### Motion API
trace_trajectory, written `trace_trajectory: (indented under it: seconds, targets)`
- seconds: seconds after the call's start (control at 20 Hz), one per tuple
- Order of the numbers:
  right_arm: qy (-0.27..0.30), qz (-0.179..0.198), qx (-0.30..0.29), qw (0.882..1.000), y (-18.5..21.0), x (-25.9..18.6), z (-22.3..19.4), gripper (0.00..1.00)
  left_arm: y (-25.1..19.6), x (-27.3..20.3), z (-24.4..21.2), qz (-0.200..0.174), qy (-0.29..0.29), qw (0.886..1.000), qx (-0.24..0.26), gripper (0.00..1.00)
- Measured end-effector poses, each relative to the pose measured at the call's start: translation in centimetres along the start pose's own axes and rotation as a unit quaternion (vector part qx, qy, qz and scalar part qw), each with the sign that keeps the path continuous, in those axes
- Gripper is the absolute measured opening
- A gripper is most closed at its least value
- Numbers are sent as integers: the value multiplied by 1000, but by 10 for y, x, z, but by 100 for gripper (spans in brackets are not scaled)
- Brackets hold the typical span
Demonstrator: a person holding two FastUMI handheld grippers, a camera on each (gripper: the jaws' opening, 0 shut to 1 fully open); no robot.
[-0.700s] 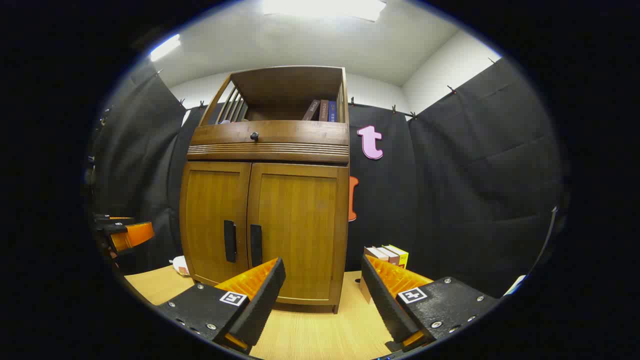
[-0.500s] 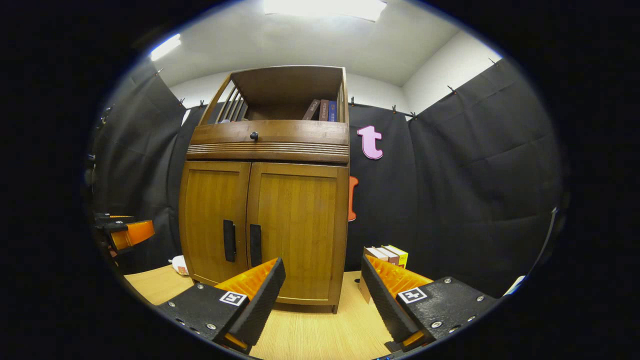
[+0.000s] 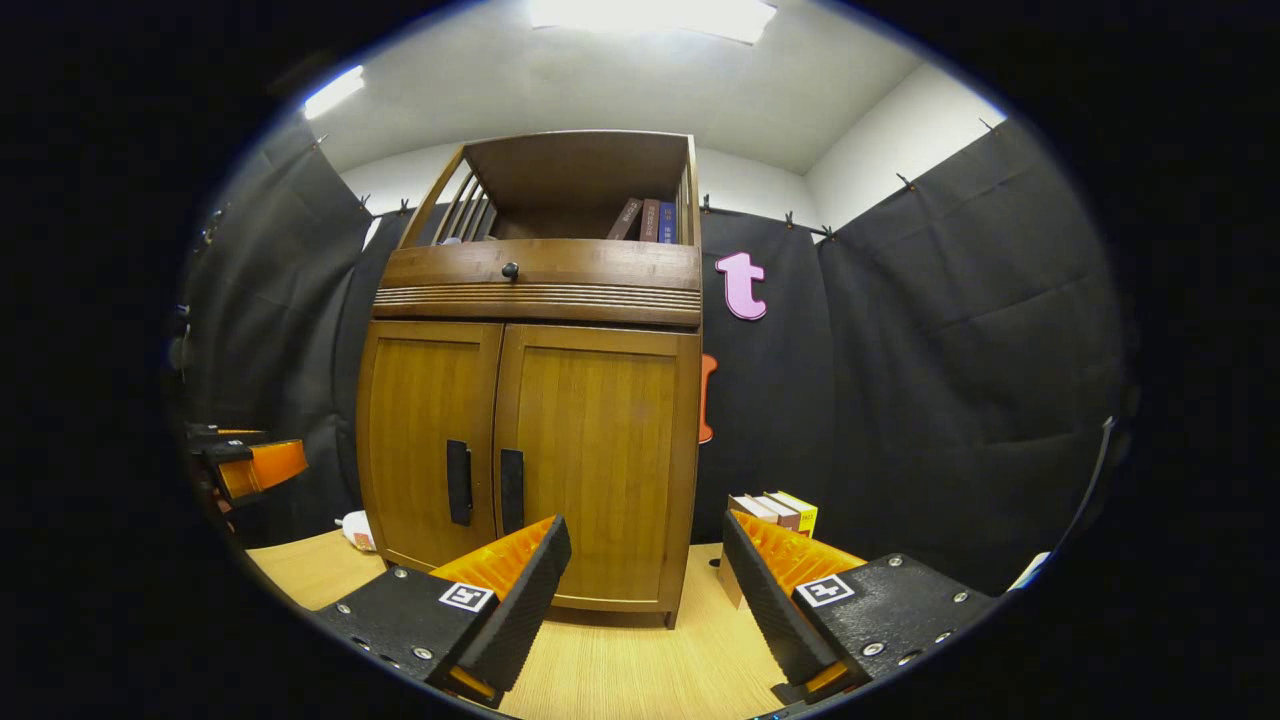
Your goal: Open the right door of the double-door shoe cabinet with the right hand, and open the left door with the left hand.
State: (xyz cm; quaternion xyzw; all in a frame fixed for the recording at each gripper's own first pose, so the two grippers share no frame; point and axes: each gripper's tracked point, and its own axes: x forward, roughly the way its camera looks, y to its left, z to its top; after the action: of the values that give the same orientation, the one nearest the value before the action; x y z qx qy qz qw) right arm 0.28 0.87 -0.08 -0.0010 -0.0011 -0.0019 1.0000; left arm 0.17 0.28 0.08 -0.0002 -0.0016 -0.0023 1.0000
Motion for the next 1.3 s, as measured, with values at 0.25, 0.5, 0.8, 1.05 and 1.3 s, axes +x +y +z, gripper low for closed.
trace_trajectory:
  seconds: [0.25,0.5,0.8,1.05,1.3]
  targets:
    - [-1,-2,2,1000,1,-2,2,94,4,1,-1,4,2,1000,-3,97]
    - [1,-5,6,1000,1,-2,0,94,2,1,-1,0,1,1000,3,98]
    - [0,13,5,1000,12,4,2,94,-1,0,0,-4,0,1000,2,96]
    - [-11,51,-2,999,30,34,16,94,-4,-2,1,-3,-1,1000,2,94]
    - [-16,92,0,996,63,79,20,97,-5,-7,1,-2,-1,1000,3,94]
